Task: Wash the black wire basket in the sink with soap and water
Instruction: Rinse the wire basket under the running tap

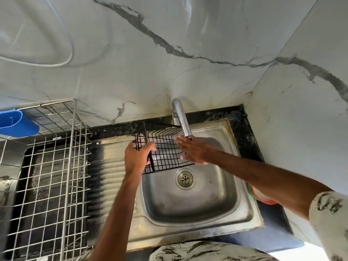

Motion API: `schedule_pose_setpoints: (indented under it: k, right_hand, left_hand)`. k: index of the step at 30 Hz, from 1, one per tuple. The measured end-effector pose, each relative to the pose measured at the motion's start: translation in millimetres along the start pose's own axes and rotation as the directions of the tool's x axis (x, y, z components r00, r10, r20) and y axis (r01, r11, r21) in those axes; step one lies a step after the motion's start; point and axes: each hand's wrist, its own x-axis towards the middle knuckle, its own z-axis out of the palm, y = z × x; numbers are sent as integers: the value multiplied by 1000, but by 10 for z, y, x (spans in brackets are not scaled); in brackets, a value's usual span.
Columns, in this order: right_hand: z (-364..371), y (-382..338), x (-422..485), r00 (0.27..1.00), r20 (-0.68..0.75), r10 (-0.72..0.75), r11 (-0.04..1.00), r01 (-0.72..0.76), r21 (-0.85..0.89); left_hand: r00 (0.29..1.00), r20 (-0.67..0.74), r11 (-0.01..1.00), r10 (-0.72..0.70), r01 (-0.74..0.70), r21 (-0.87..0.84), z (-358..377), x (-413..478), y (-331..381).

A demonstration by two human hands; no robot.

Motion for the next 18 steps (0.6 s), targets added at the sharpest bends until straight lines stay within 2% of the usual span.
schedule_pose_setpoints:
  k: [4, 6, 8, 13, 16, 18]
  right_hand:
    - [121, -74, -70, 989, 85, -120, 992, 117, 39]
    - [136, -84, -114, 969, 132, -210, 977, 202, 75]
    - [66, -38, -141, 963, 128, -237, 971, 231, 62]
    - [-206, 192, 25, 998, 47, -45, 999, 45, 7]
    - [-192, 159, 88, 998, 31, -47, 998, 48, -43]
    - [-135, 81, 44, 998, 44, -40, 999, 41, -14]
  left_hand:
    - [990, -116, 994, 80, -70, 85, 41, -60, -30]
    - [983, -134, 986, 123, -106, 127, 71, -129, -44]
    - [980, -138, 983, 144, -125, 137, 76, -117, -92]
    - [976, -141, 985, 167, -159, 70, 86, 142, -310]
    - [960, -149, 971, 236, -227, 78, 96, 138, -309]
    - [949, -175, 964, 261, -247, 96, 109, 137, -295]
